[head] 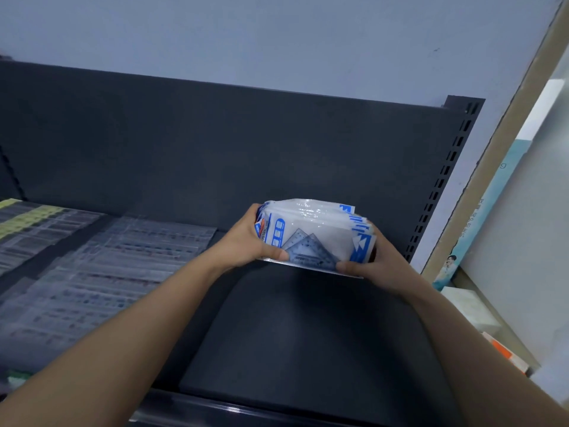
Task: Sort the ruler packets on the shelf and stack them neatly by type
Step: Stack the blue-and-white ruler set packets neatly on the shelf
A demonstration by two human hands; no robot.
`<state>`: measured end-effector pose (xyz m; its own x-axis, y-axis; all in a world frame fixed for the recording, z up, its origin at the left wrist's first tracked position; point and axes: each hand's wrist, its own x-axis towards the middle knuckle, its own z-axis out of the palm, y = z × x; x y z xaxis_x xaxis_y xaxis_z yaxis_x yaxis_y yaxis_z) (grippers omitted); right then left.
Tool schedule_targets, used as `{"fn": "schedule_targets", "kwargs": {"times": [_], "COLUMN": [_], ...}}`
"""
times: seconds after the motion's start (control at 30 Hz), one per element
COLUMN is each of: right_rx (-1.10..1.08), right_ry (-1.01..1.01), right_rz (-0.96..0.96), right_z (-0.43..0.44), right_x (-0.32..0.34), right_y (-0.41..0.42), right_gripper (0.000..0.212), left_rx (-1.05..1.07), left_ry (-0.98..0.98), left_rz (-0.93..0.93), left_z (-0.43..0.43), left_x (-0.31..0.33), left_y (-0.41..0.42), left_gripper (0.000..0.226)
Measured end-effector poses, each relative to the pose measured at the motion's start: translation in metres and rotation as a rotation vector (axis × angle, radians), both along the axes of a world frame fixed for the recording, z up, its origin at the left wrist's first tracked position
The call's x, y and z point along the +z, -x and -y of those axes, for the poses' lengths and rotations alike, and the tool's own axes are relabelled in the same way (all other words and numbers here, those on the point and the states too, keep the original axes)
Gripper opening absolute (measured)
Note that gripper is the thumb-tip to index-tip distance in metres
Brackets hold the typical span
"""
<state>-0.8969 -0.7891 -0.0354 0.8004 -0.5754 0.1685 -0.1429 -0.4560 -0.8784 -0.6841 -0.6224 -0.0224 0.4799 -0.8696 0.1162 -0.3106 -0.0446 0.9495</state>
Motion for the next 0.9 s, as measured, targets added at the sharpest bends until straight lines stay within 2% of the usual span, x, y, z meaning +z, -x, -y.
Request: {"fn": "schedule_targets", "kwargs": {"times": [0.1, 0.2, 0.3, 0.5, 0.63, 0.73, 0.9], "right_rx": [0.004, 0.017, 0.024, 0.063, 0.063, 0.112, 0.011], "right_ry": [-0.049, -0.047, 0.008, -0.077, 0.024, -0.025, -0.055], "right_rz": [-0.059, -0.108, -0.166, -0.212, -0.330, -0.336, -0.264], "right_z": [0.000, 0.000, 0.002, 0.002, 0.004, 0.005, 0.006], "right_x": [-0.014, -0.032, -0.035, -0.035, -0.036, -0.030, -0.031], "right_y": [0.004, 0.007, 0.008, 0.011, 0.012, 0.015, 0.018], "right_gripper": [0.078, 0.089, 0.100, 0.095, 0.115, 0.101, 0.087], "left_rx": [-0.017, -0.033, -0.050, -0.146, -0.226, -0.258, -0.251], "left_ry": [-0.073, -0.159, -0.134, -0.084, -0.072, -0.054, -0.045], "left_rz": [0.026, 0.112, 0.111, 0.076, 0.010, -0.041, -0.049], "left_z": [-0.002, -0.006, -0.007, -0.015, -0.016, -0.015, -0.013], "left_x": [-0.013, -0.031, -0.036, -0.034, -0.036, -0.042, -0.042], "left_y": [0.001, 0.006, 0.004, 0.001, 0.001, 0.000, 0.003], "left_gripper": [0.077, 0.078, 0.083, 0.094, 0.090, 0.086, 0.080]}}
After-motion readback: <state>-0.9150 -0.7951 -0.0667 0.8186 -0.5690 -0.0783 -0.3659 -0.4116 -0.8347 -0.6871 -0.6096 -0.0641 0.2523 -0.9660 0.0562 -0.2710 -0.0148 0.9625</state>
